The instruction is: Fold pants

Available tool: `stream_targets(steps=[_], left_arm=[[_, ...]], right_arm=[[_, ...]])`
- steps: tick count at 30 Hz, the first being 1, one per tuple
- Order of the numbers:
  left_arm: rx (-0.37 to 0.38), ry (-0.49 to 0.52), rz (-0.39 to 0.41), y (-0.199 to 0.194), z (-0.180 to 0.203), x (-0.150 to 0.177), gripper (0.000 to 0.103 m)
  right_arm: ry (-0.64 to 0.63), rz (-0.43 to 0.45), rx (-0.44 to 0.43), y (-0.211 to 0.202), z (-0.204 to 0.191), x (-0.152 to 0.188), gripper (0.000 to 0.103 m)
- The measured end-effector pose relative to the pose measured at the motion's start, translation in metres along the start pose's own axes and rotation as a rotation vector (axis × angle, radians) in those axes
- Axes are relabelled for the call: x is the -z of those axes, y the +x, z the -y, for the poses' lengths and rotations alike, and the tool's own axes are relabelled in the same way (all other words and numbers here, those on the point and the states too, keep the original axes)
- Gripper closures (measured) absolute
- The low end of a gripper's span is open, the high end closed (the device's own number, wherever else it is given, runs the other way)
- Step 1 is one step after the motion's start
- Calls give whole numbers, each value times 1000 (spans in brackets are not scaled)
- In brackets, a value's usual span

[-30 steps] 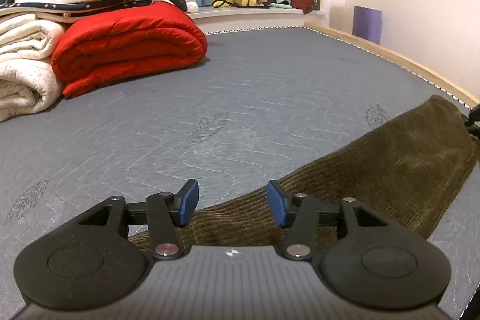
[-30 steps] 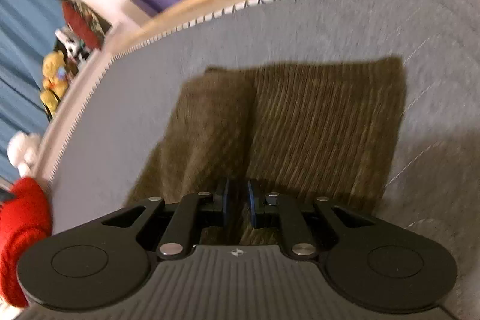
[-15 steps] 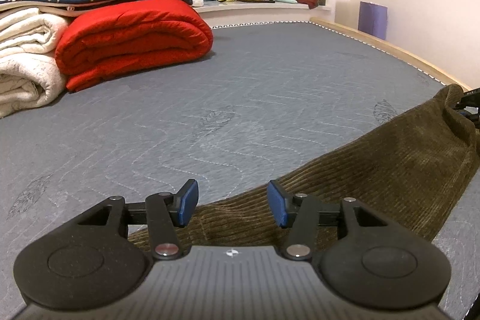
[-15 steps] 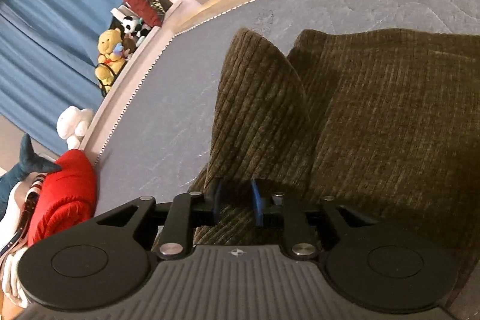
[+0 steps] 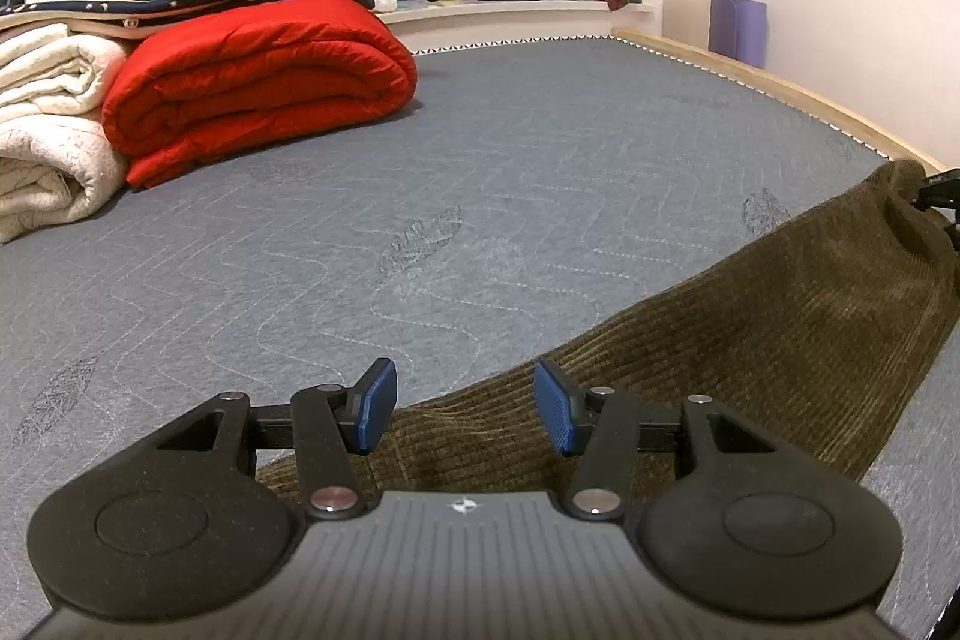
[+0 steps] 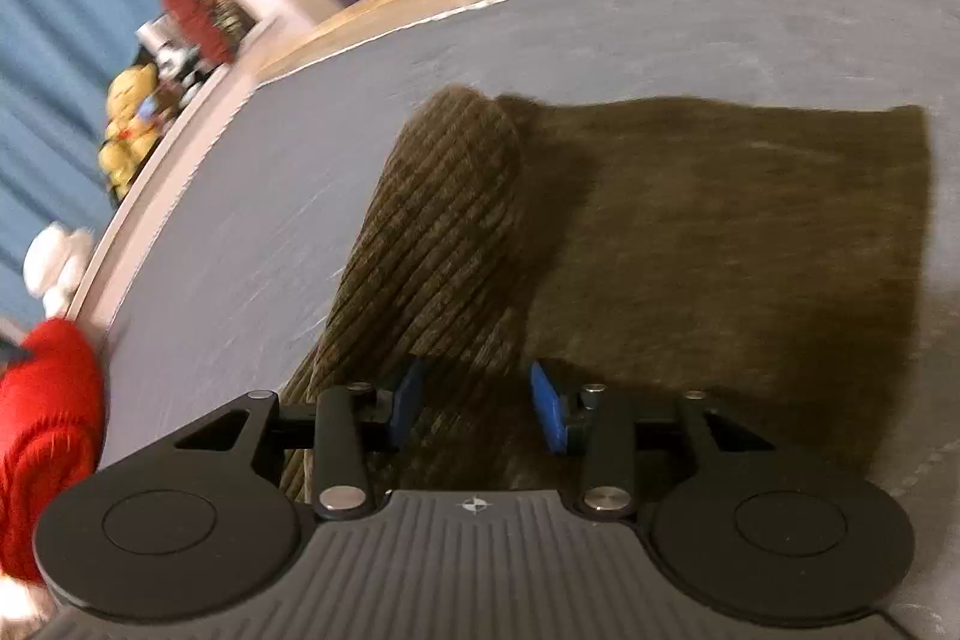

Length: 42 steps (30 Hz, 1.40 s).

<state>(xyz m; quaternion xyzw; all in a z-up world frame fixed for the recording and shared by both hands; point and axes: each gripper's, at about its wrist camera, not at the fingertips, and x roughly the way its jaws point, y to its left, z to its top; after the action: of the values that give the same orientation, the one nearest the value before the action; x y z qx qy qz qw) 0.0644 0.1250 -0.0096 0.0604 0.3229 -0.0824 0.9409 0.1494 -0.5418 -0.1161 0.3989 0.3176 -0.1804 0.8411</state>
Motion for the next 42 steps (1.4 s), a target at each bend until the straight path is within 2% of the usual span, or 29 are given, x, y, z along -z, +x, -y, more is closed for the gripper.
stream_targets(steps=[3, 5, 7, 14, 16, 18, 19, 20, 22, 25, 27, 28, 29, 31, 33, 36, 39, 41, 42], left_arm=[[-3, 5, -1, 0, 2, 0, 47], [-2, 3, 2, -1, 2, 0, 47], [-2, -1, 6, -2, 2, 0, 47], [13, 3, 24, -9, 2, -1, 47], [17, 4, 27, -10, 2, -2, 47], [14, 4, 23, -11, 2, -2, 46], [11, 2, 21, -10, 2, -2, 44], [8, -5, 16, -10, 0, -3, 42], [8, -28, 11, -11, -3, -3, 41], [-3, -96, 19, -14, -16, -5, 41], [-17, -160, 20, -17, -31, -5, 41], [-22, -190, 16, -17, -39, -5, 41], [-29, -233, 5, -17, -49, -3, 41], [-50, -312, -27, -14, -68, 1, 41], [-85, -392, -61, -11, -89, 6, 41], [-113, -507, -98, -8, -120, 14, 41], [-124, -577, -148, 2, -140, 24, 36], [-149, -594, -181, 10, -148, 29, 31], [-173, -602, -198, 15, -152, 31, 28]], right_arm=[[-106, -7, -32, 9, -10, 6, 61], [-114, -19, -52, 9, -13, 5, 86], [-97, 7, -64, 2, -12, -1, 92], [-93, 193, -67, -69, -14, -32, 95], [-77, 211, -15, -86, -8, -42, 96], [-64, 218, 107, -100, 3, -44, 96], [-57, 217, 175, -103, 8, -43, 100], [-48, 216, 242, -104, 14, -41, 99], [-30, 165, 307, -97, 29, -41, 97], [-1, 178, 302, -94, 49, -44, 95], [-21, 166, 255, -89, 53, -45, 93], [-19, 149, 223, -85, 54, -45, 90], [-15, 124, 191, -79, 55, -45, 79], [-32, 89, 223, -69, 55, -44, 64], [-81, 68, 292, -51, 47, -38, 66], [-104, 100, 341, -46, 39, -34, 66], [-138, 101, 396, -39, 33, -32, 74], [-184, 97, 459, -36, 31, -31, 103], [-176, 98, 471, -35, 34, -33, 103]])
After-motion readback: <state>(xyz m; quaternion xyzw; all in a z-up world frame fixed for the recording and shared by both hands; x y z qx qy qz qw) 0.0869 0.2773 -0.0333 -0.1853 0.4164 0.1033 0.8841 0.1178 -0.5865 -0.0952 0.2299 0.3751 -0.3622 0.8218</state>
